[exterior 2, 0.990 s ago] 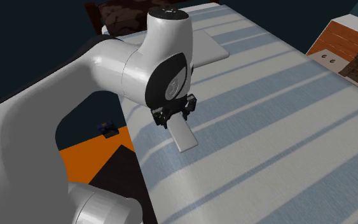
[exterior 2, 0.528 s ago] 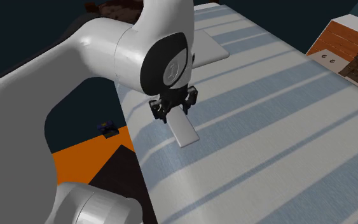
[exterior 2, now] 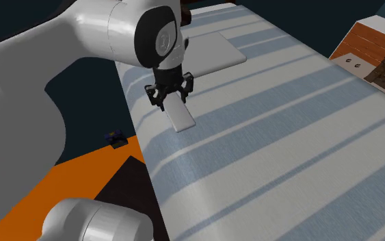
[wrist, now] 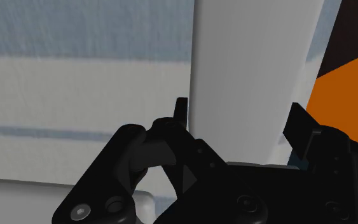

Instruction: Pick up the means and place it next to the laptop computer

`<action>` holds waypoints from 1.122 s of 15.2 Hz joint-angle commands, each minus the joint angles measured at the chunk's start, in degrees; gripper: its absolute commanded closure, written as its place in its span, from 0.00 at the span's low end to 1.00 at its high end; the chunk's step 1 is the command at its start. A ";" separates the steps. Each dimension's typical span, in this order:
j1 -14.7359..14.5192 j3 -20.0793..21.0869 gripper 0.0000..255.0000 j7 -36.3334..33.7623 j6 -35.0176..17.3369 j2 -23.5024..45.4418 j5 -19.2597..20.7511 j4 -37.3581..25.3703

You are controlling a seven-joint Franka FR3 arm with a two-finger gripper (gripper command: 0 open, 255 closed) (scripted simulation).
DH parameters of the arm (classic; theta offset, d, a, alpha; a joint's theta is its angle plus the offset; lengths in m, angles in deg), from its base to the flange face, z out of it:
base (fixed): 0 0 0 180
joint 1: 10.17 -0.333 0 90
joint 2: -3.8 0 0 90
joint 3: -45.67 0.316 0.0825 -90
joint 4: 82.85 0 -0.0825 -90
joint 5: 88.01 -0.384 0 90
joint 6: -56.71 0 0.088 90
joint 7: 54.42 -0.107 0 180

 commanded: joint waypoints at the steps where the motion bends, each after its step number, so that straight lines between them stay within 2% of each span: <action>1: -1.09 1.62 1.00 -2.21 -0.88 2.45 -1.25 -1.42; 8: -4.31 6.43 1.00 -8.84 -2.52 13.06 -4.51 -10.06; 13: -6.45 9.61 1.00 -13.68 -2.57 22.34 -5.87 -19.19; 17: -6.46 9.58 1.00 -13.71 -5.66 22.26 -5.85 -16.03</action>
